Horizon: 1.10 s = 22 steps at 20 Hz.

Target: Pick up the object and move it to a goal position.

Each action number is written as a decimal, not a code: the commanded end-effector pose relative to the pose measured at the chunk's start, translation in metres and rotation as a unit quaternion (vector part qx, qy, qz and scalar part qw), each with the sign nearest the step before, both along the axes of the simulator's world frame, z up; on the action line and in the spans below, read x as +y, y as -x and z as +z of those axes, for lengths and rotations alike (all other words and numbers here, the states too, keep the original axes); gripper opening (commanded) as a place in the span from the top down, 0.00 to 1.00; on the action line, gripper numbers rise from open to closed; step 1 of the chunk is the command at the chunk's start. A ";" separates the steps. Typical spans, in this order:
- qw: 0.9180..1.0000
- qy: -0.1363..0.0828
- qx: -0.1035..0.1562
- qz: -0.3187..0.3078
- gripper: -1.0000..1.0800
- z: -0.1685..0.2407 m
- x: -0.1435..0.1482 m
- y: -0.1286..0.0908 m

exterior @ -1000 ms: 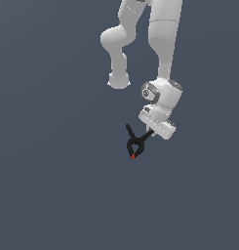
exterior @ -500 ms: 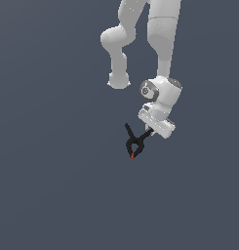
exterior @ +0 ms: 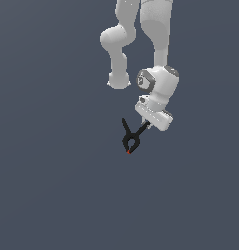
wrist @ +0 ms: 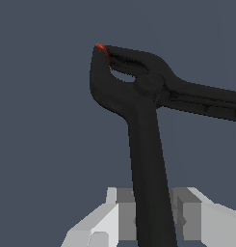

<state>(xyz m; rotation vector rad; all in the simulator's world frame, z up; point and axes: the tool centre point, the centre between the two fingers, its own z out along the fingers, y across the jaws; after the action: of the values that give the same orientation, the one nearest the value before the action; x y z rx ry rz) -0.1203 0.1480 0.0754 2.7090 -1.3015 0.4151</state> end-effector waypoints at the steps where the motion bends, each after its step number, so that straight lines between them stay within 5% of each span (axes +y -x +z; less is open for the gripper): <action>1: 1.000 -0.001 -0.001 0.000 1.00 0.017 -0.008 0.004; 22: 1.000 0.001 -0.002 0.000 1.00 0.114 -0.059 0.028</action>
<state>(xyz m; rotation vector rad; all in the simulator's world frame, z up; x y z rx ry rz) -0.1481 0.0899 0.1861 2.7070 -1.3029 0.4187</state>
